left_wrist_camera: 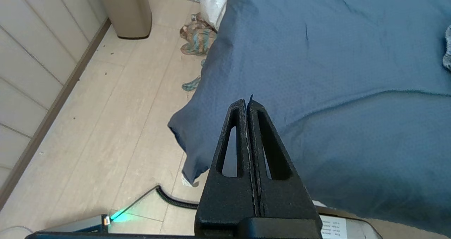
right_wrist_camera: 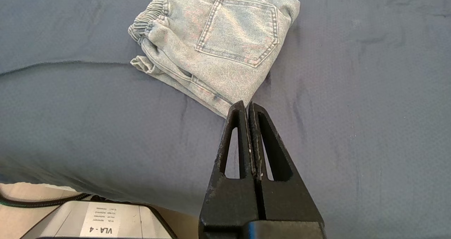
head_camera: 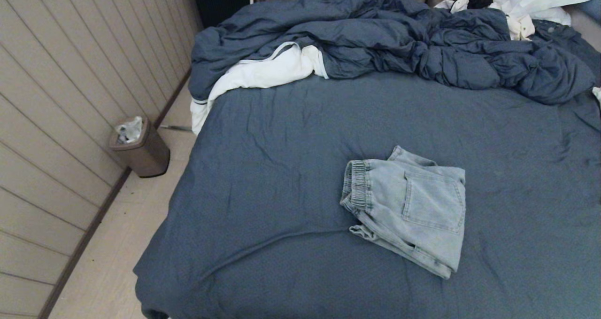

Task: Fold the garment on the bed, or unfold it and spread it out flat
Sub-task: Unford the blue shorts

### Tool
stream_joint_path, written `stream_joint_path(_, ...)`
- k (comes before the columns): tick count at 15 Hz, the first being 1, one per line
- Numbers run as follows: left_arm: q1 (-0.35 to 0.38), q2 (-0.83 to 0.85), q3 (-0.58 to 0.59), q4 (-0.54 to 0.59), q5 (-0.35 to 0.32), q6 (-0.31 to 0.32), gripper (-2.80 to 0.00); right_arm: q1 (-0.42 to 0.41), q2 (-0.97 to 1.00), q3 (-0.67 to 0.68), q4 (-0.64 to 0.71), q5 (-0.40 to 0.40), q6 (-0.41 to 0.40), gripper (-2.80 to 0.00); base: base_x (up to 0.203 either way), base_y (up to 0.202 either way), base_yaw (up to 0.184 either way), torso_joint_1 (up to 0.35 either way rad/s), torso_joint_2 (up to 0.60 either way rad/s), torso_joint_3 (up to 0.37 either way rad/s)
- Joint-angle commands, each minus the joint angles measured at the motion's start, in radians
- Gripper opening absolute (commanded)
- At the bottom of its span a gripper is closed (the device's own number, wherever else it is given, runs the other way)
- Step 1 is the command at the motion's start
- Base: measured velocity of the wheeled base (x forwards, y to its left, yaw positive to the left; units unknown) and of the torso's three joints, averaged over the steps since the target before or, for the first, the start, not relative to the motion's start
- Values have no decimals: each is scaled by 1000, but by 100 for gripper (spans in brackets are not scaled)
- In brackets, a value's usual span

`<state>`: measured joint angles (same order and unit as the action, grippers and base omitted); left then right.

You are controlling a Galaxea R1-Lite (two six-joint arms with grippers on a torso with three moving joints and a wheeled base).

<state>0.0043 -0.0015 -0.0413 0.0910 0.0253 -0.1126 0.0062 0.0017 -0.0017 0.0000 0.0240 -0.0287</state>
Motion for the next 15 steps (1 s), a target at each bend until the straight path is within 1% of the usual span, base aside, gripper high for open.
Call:
stream_joint_path(1,0,2,1,-2,1,-1,-280,1,4,0,1,1,0,-280,0,0,0,0,0,0)
stream_joint_path(15,-1,3,1,-7,1,-6,-280,0,4,2,-2,-1,0,-280,0,0,0,0,0,0)
